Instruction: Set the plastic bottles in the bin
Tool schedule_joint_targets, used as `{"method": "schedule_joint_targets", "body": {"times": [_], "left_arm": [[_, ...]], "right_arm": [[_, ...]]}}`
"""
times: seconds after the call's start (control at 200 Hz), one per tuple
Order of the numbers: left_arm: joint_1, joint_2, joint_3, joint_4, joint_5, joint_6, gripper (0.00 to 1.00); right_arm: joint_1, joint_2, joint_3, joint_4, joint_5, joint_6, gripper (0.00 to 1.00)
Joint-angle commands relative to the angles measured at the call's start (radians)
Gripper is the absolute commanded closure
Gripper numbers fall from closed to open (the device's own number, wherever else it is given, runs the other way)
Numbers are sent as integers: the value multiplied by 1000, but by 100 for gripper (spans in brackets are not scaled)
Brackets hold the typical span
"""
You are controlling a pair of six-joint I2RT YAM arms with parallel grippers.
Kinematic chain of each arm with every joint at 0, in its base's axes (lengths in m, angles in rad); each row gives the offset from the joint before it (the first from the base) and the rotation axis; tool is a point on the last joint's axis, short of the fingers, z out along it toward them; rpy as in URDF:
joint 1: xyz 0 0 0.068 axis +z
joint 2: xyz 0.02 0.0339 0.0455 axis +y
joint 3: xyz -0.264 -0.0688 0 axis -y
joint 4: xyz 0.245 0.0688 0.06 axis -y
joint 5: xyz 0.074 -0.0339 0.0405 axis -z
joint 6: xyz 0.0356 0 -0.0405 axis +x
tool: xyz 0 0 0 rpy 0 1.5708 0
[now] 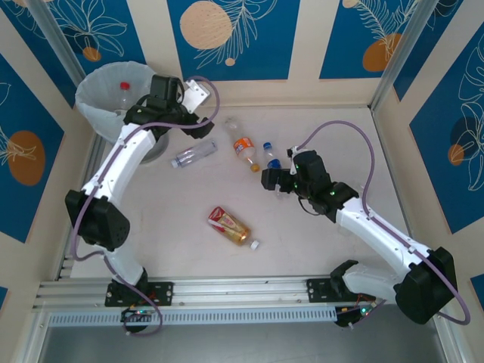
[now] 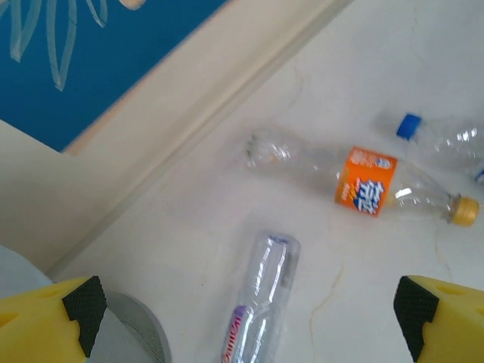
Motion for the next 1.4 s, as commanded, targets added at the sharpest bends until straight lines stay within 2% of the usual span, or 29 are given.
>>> {"method": "schedule_joint_targets", "body": {"times": [0.0,0.215,0.41,0.57,0.735,0.93,1.23,1.395], "left_arm": [[-1,79,55,-132,27,61,1],[-21,210,148,-293,-33,89,1],[-54,295,153,-321,-157,133,1],[-54,410,246,-424,-197,178,1],[-49,530,382,-566,-179,219,1],[-28,627,492,-613,-160,240,1],[17,706,561,-533,-160,238,1],[60,783,656,-579,-89,227,2]], "right_arm": [[-8,-38,-26,-54,35,19,0],[-17,-64,-55,-64,54,65,0],[-24,-84,-72,-61,64,87,0],[-30,-99,-75,-66,63,97,0],[-33,-112,-81,-70,70,104,0],[-35,-127,-85,-75,68,112,0],[-38,-135,-85,-78,72,112,0],[-40,-134,-85,-82,70,116,0]]}}
